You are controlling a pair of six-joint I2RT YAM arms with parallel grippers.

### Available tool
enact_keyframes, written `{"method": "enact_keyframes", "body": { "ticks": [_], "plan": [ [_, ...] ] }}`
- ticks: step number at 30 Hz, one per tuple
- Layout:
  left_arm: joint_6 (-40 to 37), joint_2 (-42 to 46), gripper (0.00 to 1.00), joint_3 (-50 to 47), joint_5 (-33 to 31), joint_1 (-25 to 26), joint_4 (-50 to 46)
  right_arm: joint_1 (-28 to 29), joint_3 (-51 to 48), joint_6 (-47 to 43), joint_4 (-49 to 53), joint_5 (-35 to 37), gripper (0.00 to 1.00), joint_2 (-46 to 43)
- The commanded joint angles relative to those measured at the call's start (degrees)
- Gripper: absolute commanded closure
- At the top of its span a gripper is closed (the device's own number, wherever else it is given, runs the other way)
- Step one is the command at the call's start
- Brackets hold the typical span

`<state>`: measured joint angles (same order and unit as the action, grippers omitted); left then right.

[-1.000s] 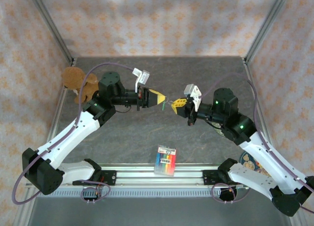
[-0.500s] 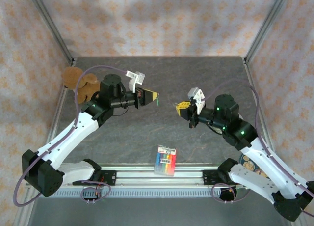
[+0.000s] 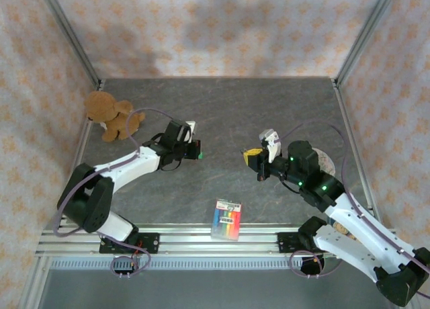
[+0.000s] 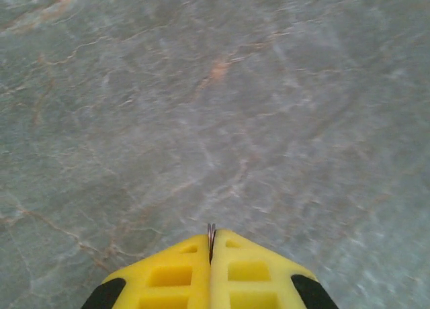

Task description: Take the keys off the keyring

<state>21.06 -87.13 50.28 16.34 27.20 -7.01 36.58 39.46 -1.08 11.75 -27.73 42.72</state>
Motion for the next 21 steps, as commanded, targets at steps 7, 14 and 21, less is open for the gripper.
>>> {"method": "enact_keyframes", "body": {
  "ticks": [7, 14, 21],
  "plan": [
    [-0.38, -3.07, 0.74, 2.76, -10.85, -0.65, -0.30, -0.02, -2.30, 4.76, -2.56, 6.80, 1.00, -0.08],
    [-1.13, 8.67, 0.60, -0.18, -12.46, -0.58, -4.41, -1.29, 0.14, 7.76, -1.00, 11.89, 1.00, 7.89],
    [0.93, 23.24, 0.54, -6.01, -7.65, -0.43, -3.34, -7.41, 1.56, 9.64, -9.01, 11.25, 1.00, 23.46]
  ]
}}
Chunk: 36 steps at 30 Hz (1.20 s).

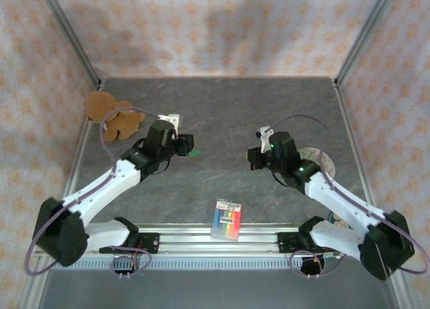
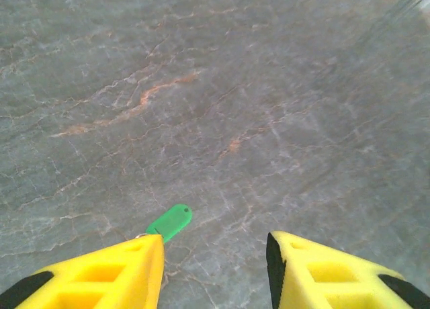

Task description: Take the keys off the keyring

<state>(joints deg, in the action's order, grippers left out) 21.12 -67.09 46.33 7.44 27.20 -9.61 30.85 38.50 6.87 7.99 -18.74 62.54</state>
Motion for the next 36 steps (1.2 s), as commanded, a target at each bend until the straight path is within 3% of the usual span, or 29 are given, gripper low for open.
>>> {"method": "enact_keyframes", "body": {
  "ticks": [1, 11, 15, 17, 22, 25, 26, 27, 28, 33, 36],
  "plan": [
    [1.31, 4.85, 0.54, -2.34, 1.56, -0.45, -1.38, -2.77, 3.28, 2.56, -6.00, 2.50, 1.00, 6.36],
    [3.28, 11.10, 0.52, -4.79, 2.93, 0.05, -1.95, -11.29, 11.88, 10.52, -8.07, 7.58, 1.00, 29.57],
    [3.94, 11.69, 0.52, -5.95, 2.50, 0.15, -1.29, -11.44, 13.06, 11.03, -8.99, 8.63, 1.00, 33.62],
    [4.01, 11.97, 0.51, -6.33, 2.49, 0.15, -1.19, -11.54, 13.20, 11.39, -8.90, 9.79, 0.95, 34.13],
    [3.97, 11.72, 0.48, -5.90, 1.26, 0.13, -1.95, -11.76, 12.45, 10.96, -6.15, 13.97, 0.63, 30.34],
    [3.43, 11.29, 0.27, -5.83, 0.04, 0.07, -1.74, -12.11, 11.86, 9.29, -2.92, 16.86, 0.55, 25.61],
    [3.09, 11.07, 0.12, -5.69, -1.02, 0.05, -1.77, -12.09, 12.14, 8.30, -1.17, 18.20, 0.53, 23.84],
    [3.14, 10.87, 0.01, -5.57, -2.79, 0.09, -1.94, -12.05, 12.66, 7.36, 0.40, 18.87, 0.38, 22.43],
    [3.09, 10.61, 0.00, -5.23, -5.36, -0.02, -2.24, -12.06, 13.41, 6.40, 2.88, 20.24, 0.00, 21.06],
    [-4.49, 8.80, 0.01, -4.11, -24.25, -0.20, -1.98, -12.05, 15.44, 5.29, 9.31, 36.06, 0.01, 15.55],
    [-10.98, 8.17, 0.00, -6.66, -36.82, -2.20, 2.83, -12.10, 10.84, 2.09, 2.99, 47.31, 0.01, 10.47]
  ]
}}
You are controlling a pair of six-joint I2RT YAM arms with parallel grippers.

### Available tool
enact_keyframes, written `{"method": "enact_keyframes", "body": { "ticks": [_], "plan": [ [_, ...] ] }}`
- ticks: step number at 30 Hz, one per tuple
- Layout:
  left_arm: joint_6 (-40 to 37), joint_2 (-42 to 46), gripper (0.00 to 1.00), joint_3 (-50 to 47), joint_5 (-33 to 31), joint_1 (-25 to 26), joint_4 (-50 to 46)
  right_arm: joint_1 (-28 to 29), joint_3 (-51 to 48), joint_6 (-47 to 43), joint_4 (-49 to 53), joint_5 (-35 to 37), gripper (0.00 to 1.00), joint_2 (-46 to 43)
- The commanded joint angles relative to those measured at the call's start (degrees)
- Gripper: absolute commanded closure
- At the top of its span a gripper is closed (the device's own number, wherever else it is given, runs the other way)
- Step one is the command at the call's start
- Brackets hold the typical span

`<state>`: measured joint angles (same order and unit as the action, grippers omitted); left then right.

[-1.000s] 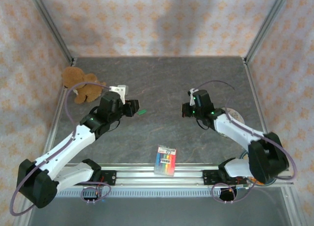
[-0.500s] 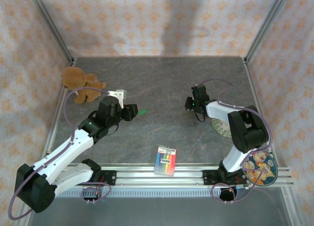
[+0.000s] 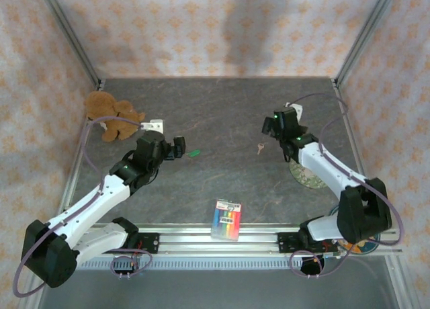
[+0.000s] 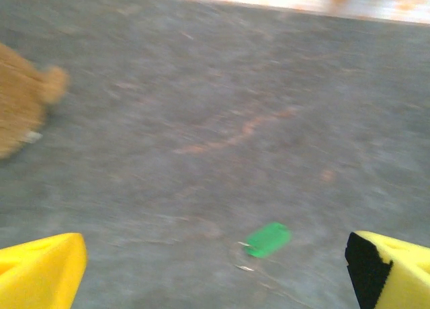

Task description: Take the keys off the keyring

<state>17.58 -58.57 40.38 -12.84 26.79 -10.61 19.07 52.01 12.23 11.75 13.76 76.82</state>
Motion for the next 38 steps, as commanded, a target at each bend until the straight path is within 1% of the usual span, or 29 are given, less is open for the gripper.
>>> {"method": "enact_keyframes", "body": {
  "ticks": [1, 2, 3, 5, 6, 8, 9, 11, 13, 14, 15, 16, 17, 18, 19, 20, 21, 22, 23, 24, 25, 26, 27, 28, 30, 31, 33, 34, 38],
  "plan": [
    [-11.09, -0.77, 0.00, -2.45, -18.97, -3.37, 6.99, -0.35, -5.74, -5.27, -4.84, 16.96, 0.01, -5.93],
    [-13.28, -1.16, 0.00, -4.90, -22.60, -4.49, 11.47, -0.48, -8.69, -7.50, -8.12, 19.29, 0.01, -7.55],
    [-14.95, -1.43, 0.00, -7.59, -24.53, -5.75, 16.95, -0.50, -11.43, -10.68, -12.79, 20.66, 0.01, -8.20],
    [-18.26, -2.88, 0.00, -13.51, -21.17, -9.31, 28.19, -1.18, -15.42, -14.07, -18.94, 23.67, 0.01, -7.04],
    [-17.75, -4.62, 0.00, -15.05, -20.77, -10.88, 31.88, -2.18, -16.38, -14.14, -20.60, 23.91, 0.01, -5.86],
    [-15.44, -11.53, 0.00, -16.93, -22.21, -13.56, 39.64, -4.96, -18.71, -12.11, -25.38, 23.50, 0.01, -2.97],
    [-16.66, -14.70, 0.00, -17.70, -21.39, -14.15, 44.08, -5.62, -20.47, -12.22, -29.40, 23.46, 0.01, -2.01],
    [-21.32, -21.10, 0.00, -17.70, -22.75, -13.91, 53.96, -6.09, -25.34, -14.61, -42.08, 21.32, 0.01, 0.29],
    [-24.34, -24.78, 0.00, -18.02, -19.14, -14.62, 60.66, -6.69, -28.41, -16.26, -51.39, 16.61, 0.01, 2.65],
    [-23.57, -27.03, 0.00, -18.17, -18.43, -15.43, 62.71, -6.67, -28.54, -17.22, -52.79, 15.39, 0.01, 3.22],
    [-24.07, -28.89, 0.00, -18.93, -17.93, -16.33, 68.04, -7.20, -28.74, -18.31, -54.52, 12.66, 0.01, 4.04],
    [-22.77, -27.79, 0.00, -18.95, -17.74, -16.63, 66.01, -7.88, -29.89, -18.86, -58.78, 10.85, 0.01, 6.47],
    [-20.80, -26.13, 0.00, -18.54, -16.27, -17.45, 61.45, -8.68, -30.56, -19.02, -62.68, 9.28, 0.00, 8.78],
    [-19.78, -25.51, 0.00, -18.72, -12.89, -18.82, 60.18, -9.16, -30.27, -18.81, -62.86, 8.12, 0.00, 9.32],
    [-19.29, -26.20, 0.00, -20.11, -8.73, -20.46, 62.97, -10.07, -28.63, -17.32, -56.31, 6.11, 0.00, 7.48],
    [-18.86, -27.89, 0.00, -22.08, -3.95, -22.13, 66.56, -11.65, -28.14, -17.20, -54.72, 1.57, 0.01, 7.31],
    [-19.83, -31.40, 0.00, -24.10, -1.75, -22.96, 76.65, -13.33, -28.71, -17.42, -57.01, -3.93, 0.00, 8.81],
    [-20.06, -31.87, 0.00, -24.17, -1.63, -23.01, 78.26, -15.65, -29.23, -16.71, -58.86, -9.62, 0.01, 10.50],
    [-19.20, -29.33, 0.00, -22.63, -1.16, -23.05, 72.03, -15.99, -29.29, -16.26, -61.67, -9.58, 0.01, 12.09],
    [-18.35, -27.68, 0.00, -19.78, -0.97, -23.03, 62.28, -16.00, -28.60, -15.95, -58.42, -9.06, 0.01, 11.12],
    [-18.68, -28.94, 0.00, -18.35, -1.72, -23.06, 60.83, -16.06, -27.80, -15.75, -55.17, -9.16, 0.01, 10.01],
    [-19.10, -29.86, 0.00, -19.90, -1.76, -23.13, 65.46, -16.08, -28.75, -15.98, -58.80, -8.93, 0.01, 11.10],
    [-19.03, -30.16, 0.00, -20.99, -3.66, -22.83, 69.07, -16.09, -29.07, -15.95, -59.46, -8.95, 0.01, 11.18],
    [-18.25, -29.67, 0.00, -20.98, -5.15, -22.66, 68.31, -16.08, -28.07, -15.69, -56.06, -9.17, 0.01, 10.30],
    [-19.07, -30.01, 0.00, -20.40, -5.97, -22.09, 67.88, -16.45, -28.27, -15.79, -57.50, -9.77, 0.01, 10.78],
    [-19.34, -30.28, 0.00, -20.42, -6.34, -21.82, 68.38, -16.43, -28.06, -15.75, -56.06, -9.72, 0.01, 10.26],
    [-19.01, -29.94, 0.00, -20.13, -6.44, -21.86, 67.37, -16.55, -27.61, -15.54, -56.26, -10.12, 0.00, 10.98],
    [-19.05, -30.09, 0.00, -20.00, -6.41, -21.88, 67.37, -17.22, -26.92, -15.24, -54.57, -11.36, 0.01, 10.89],
    [-18.99, -30.05, 0.00, -20.07, -6.32, -21.95, 67.36, -17.34, -27.75, -15.38, -56.04, -11.56, 0.01, 10.61]
  ]
}}
